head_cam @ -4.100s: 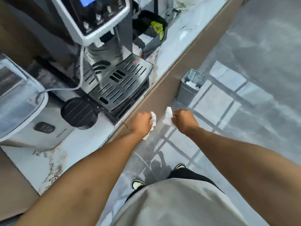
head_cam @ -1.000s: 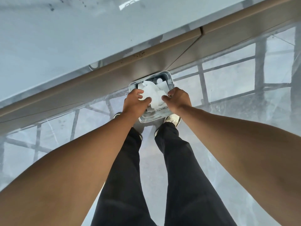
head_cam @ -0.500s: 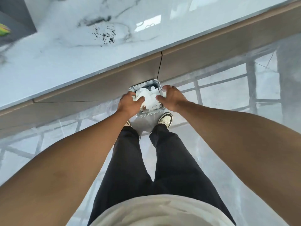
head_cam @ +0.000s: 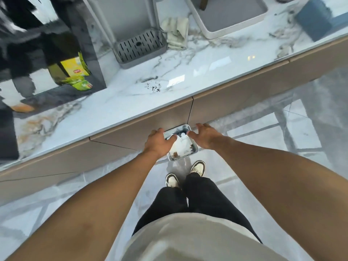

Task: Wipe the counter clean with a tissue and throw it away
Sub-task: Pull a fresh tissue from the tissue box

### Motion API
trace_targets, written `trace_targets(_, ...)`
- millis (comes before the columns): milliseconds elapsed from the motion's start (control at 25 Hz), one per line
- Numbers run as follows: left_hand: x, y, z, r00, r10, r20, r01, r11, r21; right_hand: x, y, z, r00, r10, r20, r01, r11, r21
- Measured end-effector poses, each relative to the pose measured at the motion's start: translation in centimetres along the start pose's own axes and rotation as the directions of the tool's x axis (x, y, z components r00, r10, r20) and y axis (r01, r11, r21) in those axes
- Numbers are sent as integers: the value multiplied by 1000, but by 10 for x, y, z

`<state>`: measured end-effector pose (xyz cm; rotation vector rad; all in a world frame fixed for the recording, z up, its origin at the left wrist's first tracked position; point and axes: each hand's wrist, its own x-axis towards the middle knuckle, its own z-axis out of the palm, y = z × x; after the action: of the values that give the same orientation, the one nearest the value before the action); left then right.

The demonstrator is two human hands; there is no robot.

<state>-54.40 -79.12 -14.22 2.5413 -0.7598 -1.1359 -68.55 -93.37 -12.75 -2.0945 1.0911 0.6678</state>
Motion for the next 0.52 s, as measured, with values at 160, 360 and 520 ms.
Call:
trace_targets(160, -8, 11, -36, 998, 63, -21, -62, 997, 47, -24, -29, -24, 999, 3, -51, -3, 1000, -5)
trace_targets(360, -15, 28, -70, 973, 212, -92, -188, 958, 216, -44, -42, -54, 991, 23, -129, -25, 999, -20)
trace_targets(520, -21, 45, -86, 965, 240, -106, -215, 956, 200, -57, -43, -76, 973, 34, -228, -45, 998, -43)
